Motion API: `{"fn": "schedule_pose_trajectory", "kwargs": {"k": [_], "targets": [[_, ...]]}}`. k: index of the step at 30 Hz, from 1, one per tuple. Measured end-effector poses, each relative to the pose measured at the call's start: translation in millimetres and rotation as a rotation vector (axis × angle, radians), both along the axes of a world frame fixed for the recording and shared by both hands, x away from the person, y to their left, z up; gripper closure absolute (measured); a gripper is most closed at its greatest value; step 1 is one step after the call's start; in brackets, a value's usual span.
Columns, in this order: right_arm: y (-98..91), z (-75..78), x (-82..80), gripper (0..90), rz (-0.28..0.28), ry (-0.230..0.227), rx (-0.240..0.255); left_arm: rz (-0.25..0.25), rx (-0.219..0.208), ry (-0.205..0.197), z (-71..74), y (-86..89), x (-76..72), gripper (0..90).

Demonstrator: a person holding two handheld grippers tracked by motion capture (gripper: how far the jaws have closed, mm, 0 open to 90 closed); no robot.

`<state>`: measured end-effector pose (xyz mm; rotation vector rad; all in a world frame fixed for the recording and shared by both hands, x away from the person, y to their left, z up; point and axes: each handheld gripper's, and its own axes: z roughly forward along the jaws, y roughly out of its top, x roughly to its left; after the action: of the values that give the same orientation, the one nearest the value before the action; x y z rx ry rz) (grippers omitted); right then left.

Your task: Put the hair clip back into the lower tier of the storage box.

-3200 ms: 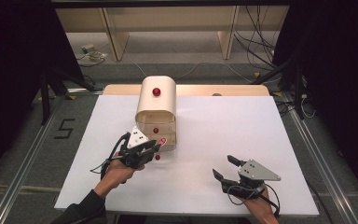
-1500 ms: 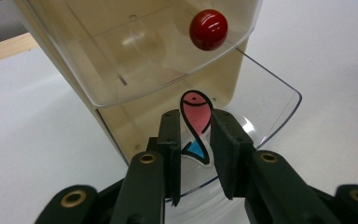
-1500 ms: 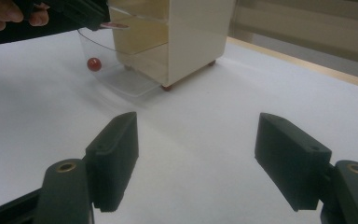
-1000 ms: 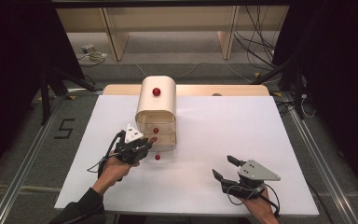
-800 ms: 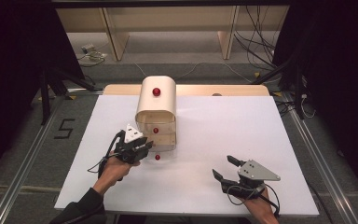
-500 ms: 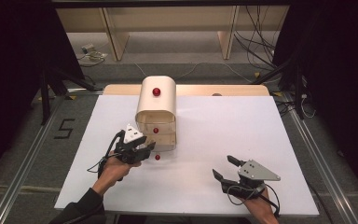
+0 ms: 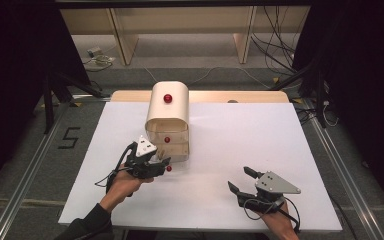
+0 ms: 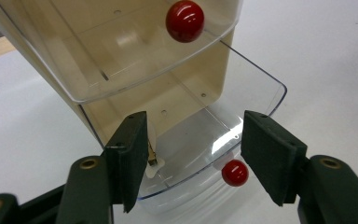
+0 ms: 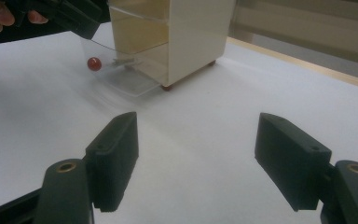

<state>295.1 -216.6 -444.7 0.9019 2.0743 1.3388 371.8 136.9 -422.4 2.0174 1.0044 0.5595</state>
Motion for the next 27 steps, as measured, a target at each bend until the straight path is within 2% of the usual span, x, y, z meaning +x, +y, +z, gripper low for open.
{"fn": "schedule_pose_trajectory", "kwargs": {"k": [9,19,27], "targets": [[0.0,-0.1,0.0,31.1,0.0,0.0,0.0,-0.001,0.001,-0.006,-0.8,0.2,-3.5,38.9],[0.7,-0.7,0.0,30.9,-0.004,0.001,-0.011,-0.023,0.027,-0.003,-5.5,-4.4,-8.1,37.5],[0.5,-0.7,0.2,30.9,-0.003,0.001,-0.006,-0.028,0.021,-0.005,-5.5,-4.7,-11.2,37.3]]}}
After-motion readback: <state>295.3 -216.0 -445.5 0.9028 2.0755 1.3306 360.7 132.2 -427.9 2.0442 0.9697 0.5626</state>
